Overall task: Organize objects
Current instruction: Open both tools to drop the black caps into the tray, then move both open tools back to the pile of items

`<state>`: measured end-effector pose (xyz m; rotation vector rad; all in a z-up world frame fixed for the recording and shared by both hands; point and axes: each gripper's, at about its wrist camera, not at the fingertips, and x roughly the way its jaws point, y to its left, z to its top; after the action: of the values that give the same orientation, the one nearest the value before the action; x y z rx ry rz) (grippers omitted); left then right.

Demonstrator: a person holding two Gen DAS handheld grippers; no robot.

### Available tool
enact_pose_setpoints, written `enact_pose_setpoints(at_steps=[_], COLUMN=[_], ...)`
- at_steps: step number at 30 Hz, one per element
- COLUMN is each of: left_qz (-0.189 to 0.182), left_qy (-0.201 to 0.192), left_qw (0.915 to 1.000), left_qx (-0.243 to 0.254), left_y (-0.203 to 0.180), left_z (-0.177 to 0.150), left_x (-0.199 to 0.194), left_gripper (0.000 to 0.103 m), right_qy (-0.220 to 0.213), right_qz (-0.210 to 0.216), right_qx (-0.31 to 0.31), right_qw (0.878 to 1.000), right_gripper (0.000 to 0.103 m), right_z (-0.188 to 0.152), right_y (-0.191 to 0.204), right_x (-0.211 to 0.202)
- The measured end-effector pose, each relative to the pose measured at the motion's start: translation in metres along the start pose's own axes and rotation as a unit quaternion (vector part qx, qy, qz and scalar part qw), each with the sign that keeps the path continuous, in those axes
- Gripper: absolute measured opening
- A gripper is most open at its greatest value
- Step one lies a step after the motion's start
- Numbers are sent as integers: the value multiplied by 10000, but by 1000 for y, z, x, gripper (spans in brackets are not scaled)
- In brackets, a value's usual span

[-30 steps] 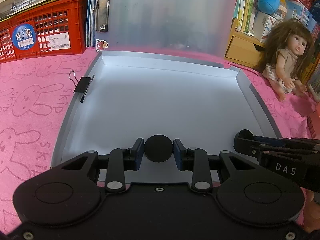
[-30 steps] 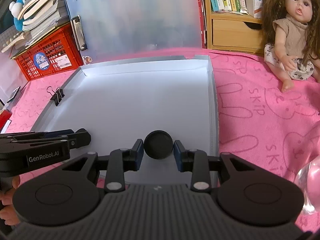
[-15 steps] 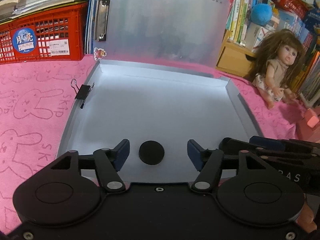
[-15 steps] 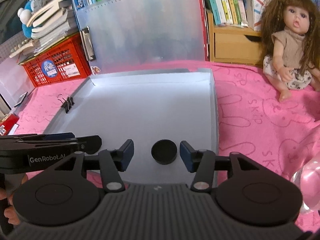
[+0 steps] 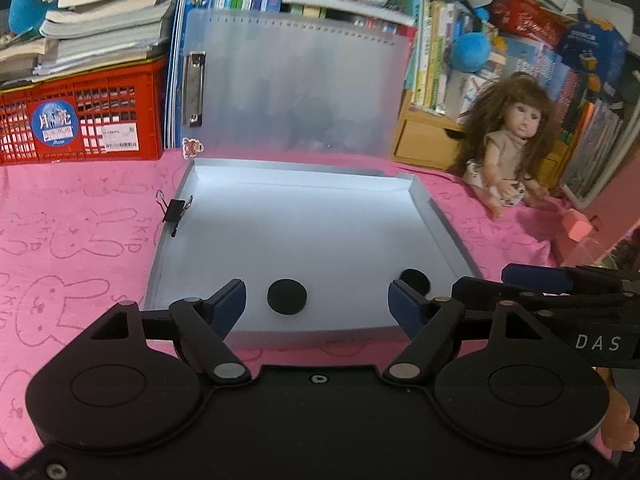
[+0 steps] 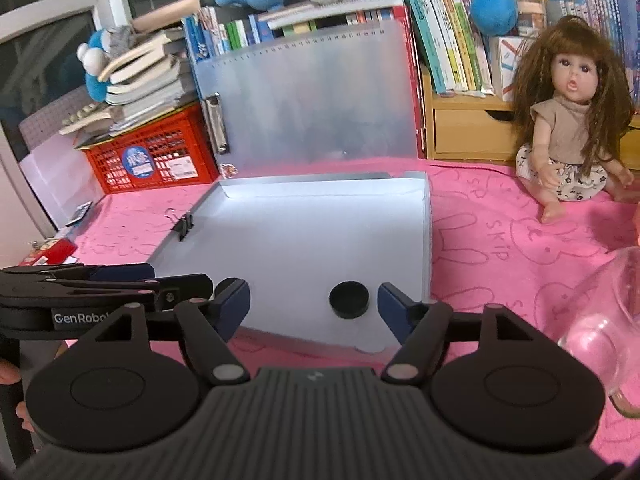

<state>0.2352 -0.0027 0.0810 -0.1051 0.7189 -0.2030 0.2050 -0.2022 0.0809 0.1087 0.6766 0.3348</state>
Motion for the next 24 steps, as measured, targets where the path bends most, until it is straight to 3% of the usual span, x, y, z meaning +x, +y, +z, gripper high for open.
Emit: enact_pose_setpoints(at_steps=[7, 24], left_qz=[-84, -309], left_qy=[-319, -609], left_qw=[9990, 9964], left_qx=[299, 506], left_y=[-9, -9], left_z=[-17, -66], left_x=[-40, -99], left_gripper=[81, 93], right_qy=[-194, -439], right_qz=[99, 219], right_qx=[-209, -454], right_qw=[9995, 9978], right_gripper=[87, 94], right_z=[-14, -54], right_y=[9, 19], right_x=[-30, -79])
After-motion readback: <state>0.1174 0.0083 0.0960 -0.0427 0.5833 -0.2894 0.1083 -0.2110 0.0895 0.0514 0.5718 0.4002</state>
